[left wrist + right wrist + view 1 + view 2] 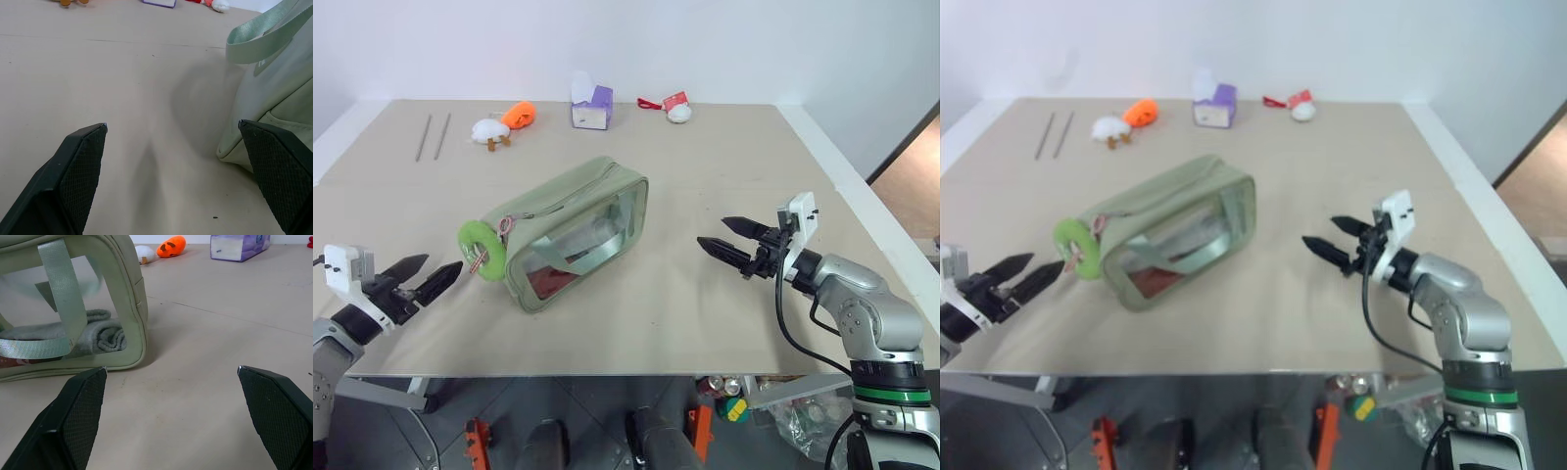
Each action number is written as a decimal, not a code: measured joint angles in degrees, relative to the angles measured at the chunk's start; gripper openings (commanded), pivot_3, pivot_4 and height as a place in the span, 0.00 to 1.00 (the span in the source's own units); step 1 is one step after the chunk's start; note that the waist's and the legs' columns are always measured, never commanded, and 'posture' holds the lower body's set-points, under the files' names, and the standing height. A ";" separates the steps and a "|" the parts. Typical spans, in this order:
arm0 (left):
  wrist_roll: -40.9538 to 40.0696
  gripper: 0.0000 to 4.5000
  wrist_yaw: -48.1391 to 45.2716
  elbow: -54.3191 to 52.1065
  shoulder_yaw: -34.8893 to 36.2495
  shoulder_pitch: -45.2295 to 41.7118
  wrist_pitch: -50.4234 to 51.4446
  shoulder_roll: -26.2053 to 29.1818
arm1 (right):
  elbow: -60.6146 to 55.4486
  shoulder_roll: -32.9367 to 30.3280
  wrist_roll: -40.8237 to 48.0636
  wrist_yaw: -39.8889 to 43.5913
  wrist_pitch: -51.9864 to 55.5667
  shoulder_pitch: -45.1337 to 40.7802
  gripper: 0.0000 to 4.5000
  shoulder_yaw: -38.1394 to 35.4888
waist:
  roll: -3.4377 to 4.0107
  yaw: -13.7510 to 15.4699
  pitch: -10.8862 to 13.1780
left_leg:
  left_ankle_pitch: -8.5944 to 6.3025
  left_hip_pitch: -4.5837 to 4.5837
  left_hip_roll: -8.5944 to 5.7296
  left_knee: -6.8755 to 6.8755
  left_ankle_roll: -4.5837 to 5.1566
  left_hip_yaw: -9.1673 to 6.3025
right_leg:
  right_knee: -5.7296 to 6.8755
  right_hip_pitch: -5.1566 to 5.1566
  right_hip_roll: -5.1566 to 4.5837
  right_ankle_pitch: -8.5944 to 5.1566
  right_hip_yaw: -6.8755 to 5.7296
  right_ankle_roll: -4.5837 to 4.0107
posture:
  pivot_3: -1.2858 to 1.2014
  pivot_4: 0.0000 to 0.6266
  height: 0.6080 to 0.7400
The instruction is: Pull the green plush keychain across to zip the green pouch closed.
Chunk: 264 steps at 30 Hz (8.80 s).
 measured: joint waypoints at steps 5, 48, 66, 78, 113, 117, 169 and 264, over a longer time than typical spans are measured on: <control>-1.64 0.99 -3.06 0.26 0.30 -1.73 1.11 3.26 | 0.01 -0.61 -1.93 1.20 -1.46 -1.86 0.98 2.63 | -0.05 -0.03 0.04 | 0.00 -0.01 0.03 0.01 0.00 -0.01 | 0.01 -0.04 0.03 0.02 -0.03 -0.03 | 0.52 0.24 1.00; -13.34 1.00 -14.42 -8.38 -6.54 -19.56 11.75 12.89 | 35.20 14.01 -25.37 31.92 -38.04 -45.78 0.82 29.34 | 0.00 -0.03 0.13 | -0.04 -0.12 0.10 -0.24 -0.14 -0.53 | 0.21 -0.13 0.04 -0.12 -0.57 -0.11 | 0.52 0.24 1.00; -13.74 1.00 -12.35 -9.82 -6.37 -17.85 11.46 10.61 | 39.58 13.94 -28.24 34.65 -43.03 -46.24 0.01 29.33 | 0.00 -0.02 0.12 | -0.03 -0.10 0.11 -0.15 -0.16 -0.60 | 0.24 -0.06 0.04 -0.10 -0.65 -0.16 | 0.52 0.24 1.00; -14.50 1.00 -10.71 -10.12 -6.36 -18.33 11.04 8.01 | 21.73 2.33 -38.13 29.51 -28.32 -45.94 0.01 30.94 | 0.04 1.61 0.14 | -0.02 -0.26 0.05 0.02 -0.21 -0.63 | 0.23 -0.11 -0.03 -0.11 -0.69 -0.11 | 0.52 0.24 1.00; -13.25 1.00 -12.86 -6.58 -11.00 -22.27 9.97 4.83 | -26.90 -6.43 -22.41 10.75 36.86 -34.80 0.01 29.19 | 0.03 1.60 0.14 | -0.02 -0.28 0.04 0.15 -0.21 -0.64 | 0.24 -0.09 -0.02 -0.07 -0.70 -0.07 | 0.52 0.24 1.00; -13.14 1.00 -12.87 -6.56 -11.34 -22.27 9.93 4.43 | -27.01 -6.25 -20.81 8.82 36.81 -34.24 0.01 29.13 | 0.03 1.59 0.14 | -0.02 -0.29 0.05 0.13 -0.20 -0.64 | 0.24 -0.10 -0.01 -0.08 -0.71 -0.09 | 0.52 0.24 1.00; -13.93 1.00 -12.88 -1.02 -8.58 -22.60 12.80 5.96 | -16.19 -19.84 1.10 14.67 14.83 -8.96 0.66 8.66 | 0.00 1.08 0.12 | -0.06 -0.14 0.03 0.15 -0.13 -0.47 | 0.18 0.02 0.01 -0.10 -0.53 -0.09 | 0.52 0.24 1.00; 3.20 0.36 -12.62 7.14 -28.53 -45.85 8.91 -5.15 | -17.84 -14.93 0.02 9.26 13.51 -9.54 0.00 13.41 | -0.02 1.51 0.11 | -0.05 -0.07 0.01 0.23 -0.13 -0.54 | 0.22 0.12 0.06 0.03 -0.51 0.09 | 0.52 0.24 1.00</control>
